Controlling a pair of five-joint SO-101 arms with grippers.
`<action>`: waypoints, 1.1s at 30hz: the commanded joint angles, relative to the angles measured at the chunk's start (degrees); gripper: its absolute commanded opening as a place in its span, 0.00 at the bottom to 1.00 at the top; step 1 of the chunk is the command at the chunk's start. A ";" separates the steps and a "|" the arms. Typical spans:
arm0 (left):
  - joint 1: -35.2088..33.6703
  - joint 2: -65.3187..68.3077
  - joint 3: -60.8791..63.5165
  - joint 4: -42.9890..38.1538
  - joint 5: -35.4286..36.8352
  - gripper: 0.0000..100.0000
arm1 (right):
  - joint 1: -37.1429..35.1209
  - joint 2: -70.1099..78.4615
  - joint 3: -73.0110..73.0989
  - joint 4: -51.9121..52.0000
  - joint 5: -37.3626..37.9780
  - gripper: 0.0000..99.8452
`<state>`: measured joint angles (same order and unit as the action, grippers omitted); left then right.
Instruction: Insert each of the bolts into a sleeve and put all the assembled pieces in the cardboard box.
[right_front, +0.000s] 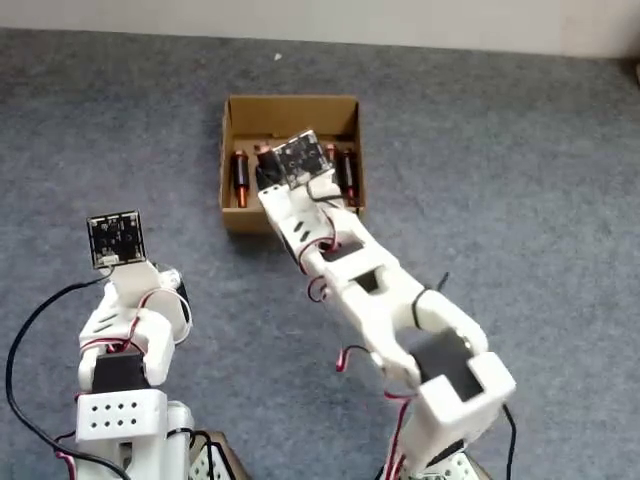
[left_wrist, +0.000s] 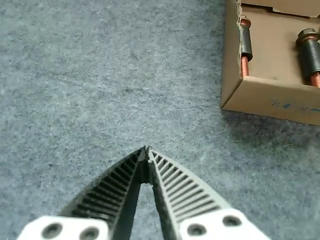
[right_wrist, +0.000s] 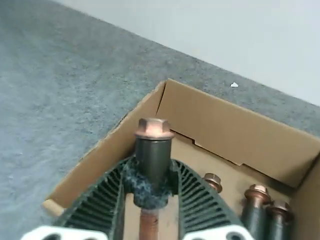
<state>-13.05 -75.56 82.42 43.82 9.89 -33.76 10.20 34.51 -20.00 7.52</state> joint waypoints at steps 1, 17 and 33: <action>-0.40 -0.57 -0.22 -1.32 -0.62 0.02 | -0.66 0.75 -5.85 -1.89 0.62 0.06; -0.48 -0.57 -0.22 -1.32 -0.70 0.02 | -0.75 -6.11 -1.80 2.42 0.62 0.02; -2.51 -0.57 -0.66 -1.23 -0.44 0.00 | 0.92 -59.82 37.85 26.68 0.62 0.00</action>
<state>-15.16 -75.56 82.42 43.47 9.80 -33.93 -40.00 67.38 5.14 7.52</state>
